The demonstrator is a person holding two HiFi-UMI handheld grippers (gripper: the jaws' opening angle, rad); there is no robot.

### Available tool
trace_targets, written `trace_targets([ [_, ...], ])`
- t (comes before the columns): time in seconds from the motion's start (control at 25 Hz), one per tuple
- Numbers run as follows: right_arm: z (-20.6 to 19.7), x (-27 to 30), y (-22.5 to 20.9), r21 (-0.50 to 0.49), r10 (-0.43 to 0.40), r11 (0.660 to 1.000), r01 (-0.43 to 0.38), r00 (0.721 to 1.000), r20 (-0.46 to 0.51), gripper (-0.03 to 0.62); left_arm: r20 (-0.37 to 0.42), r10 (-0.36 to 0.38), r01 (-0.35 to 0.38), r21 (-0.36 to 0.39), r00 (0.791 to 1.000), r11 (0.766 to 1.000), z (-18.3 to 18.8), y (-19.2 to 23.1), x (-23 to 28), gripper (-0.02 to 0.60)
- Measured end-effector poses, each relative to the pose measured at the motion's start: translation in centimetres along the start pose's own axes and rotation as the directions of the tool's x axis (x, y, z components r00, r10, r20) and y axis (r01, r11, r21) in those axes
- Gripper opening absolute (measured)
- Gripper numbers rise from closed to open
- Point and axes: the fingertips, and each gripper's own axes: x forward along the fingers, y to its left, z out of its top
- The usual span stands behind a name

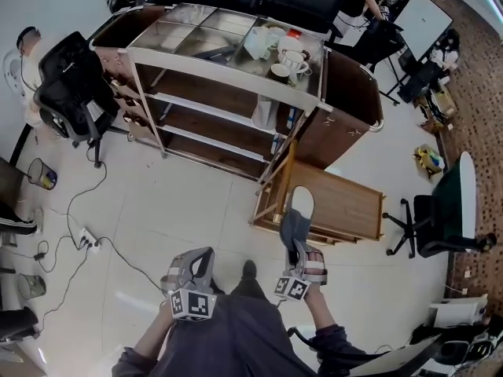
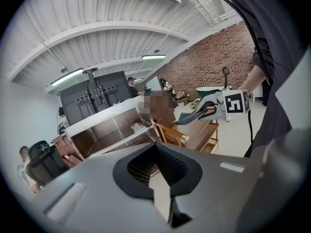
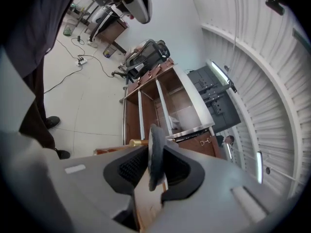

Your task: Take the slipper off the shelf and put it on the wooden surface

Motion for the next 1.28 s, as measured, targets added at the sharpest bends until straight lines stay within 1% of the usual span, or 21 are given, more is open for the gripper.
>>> trace_targets([
  [0.16,-4.3,1.0,1.9,0.003,0.061,0.998,-0.061,0.998,-0.01,0.086,-0.025,-0.027,0.027,0.027,0.999,0.999,1.3,-3.7,1.2,0.017],
  [0.32,-9.2,3.5,3.3,0.006,0.129,0.992,-0.129,0.992,0.0,0.086,-0.068,-0.017,0.02,0.042,0.998,0.999,3.5,-6.8,3.6,0.017],
  [0.44,-12.1,6.2,4.0,0.002,0.185,0.983,-0.185,0.982,0.032,0.086,-0.112,0.017,-0.012,0.042,0.994,0.999,5.6,-8.6,5.5,0.017],
  [0.56,-14.5,9.1,4.8,-0.018,0.24,0.971,-0.239,0.969,0.062,0.086,-0.154,0.063,-0.061,0.018,0.986,0.998,8.0,-10.1,6.5,0.017],
  [0.76,-18.6,15.4,4.4,-0.057,0.275,0.961,-0.271,0.958,0.083,0.094,-0.198,0.128,-0.131,-0.003,0.972,0.991,10.7,-12.8,8.7,0.017],
  [0.84,-19.9,17.9,5.2,-0.056,0.319,0.948,-0.315,0.944,0.086,0.104,-0.215,0.146,-0.15,0.0,0.966,0.989,11.3,-13.7,9.1,0.017],
  [0.96,-21.3,19.8,6.5,-0.017,0.432,0.902,-0.432,0.9,0.058,0.137,-0.245,0.171,-0.175,0.003,0.954,0.984,11.2,-14.4,8.8,0.017],
  [1.0,-21.4,19.8,6.7,-0.005,0.457,0.889,-0.458,0.888,0.054,0.146,-0.254,0.177,-0.183,0.0,0.951,0.983,11.1,-14.5,8.5,0.017],
  [1.08,-21.2,19.2,7.0,0.028,0.486,0.872,-0.488,0.872,0.054,0.162,-0.267,0.187,-0.197,-0.009,0.945,0.98,10.9,-14.7,7.9,0.017],
  [1.16,-20.9,18.4,7.2,0.081,0.505,0.858,-0.508,0.861,0.054,0.2,-0.267,0.193,-0.203,-0.011,0.944,0.979,10.6,-15.0,7.4,0.017],
  [1.28,-20.7,16.4,7.1,0.125,0.509,0.851,-0.511,0.859,0.053,0.267,-0.242,0.191,-0.199,-0.007,0.951,0.98,10.8,-15.8,7.1,0.017],
])
